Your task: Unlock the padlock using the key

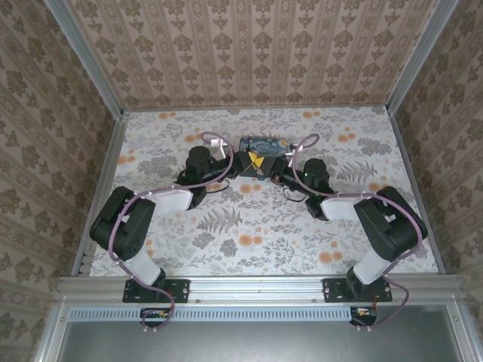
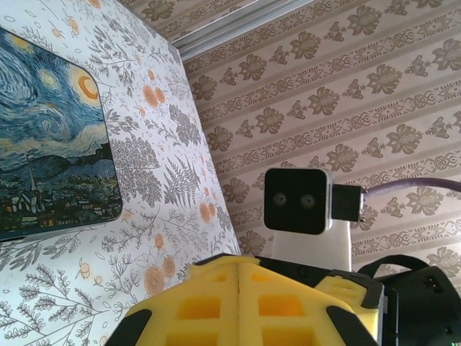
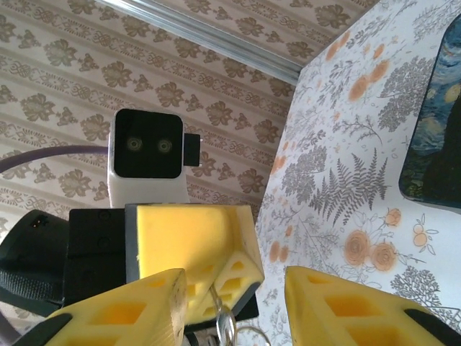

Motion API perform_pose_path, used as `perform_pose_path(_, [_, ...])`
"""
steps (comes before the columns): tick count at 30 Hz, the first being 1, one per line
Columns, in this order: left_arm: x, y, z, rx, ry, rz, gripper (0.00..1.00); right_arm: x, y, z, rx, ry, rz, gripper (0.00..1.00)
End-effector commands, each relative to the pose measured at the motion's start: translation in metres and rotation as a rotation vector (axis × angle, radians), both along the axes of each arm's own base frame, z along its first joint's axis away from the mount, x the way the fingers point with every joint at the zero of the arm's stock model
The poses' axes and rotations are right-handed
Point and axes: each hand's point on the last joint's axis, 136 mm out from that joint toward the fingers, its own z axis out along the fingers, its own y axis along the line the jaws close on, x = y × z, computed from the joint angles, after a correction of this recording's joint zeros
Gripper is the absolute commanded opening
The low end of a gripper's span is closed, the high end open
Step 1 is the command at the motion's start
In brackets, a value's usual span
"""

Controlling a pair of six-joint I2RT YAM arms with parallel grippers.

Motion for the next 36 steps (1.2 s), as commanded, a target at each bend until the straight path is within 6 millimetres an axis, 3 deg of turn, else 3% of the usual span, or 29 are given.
perform_pose_path(1, [0.000, -0.004, 0.028, -0.040, -0.081, -0.010, 0.00, 0.001, 0.007, 0.020, 0.064, -0.063, 0.022, 0.40])
perform_pose_path(18, [0.012, 0.000, 0.021, -0.057, -0.037, 0.059, 0.00, -0.007, 0.008, 0.010, 0.098, -0.049, 0.027, 0.31])
perform_pose_path(36, [0.013, -0.001, 0.020, -0.062, -0.034, 0.061, 0.00, -0.006, 0.015, 0.004, 0.101, -0.027, 0.039, 0.25])
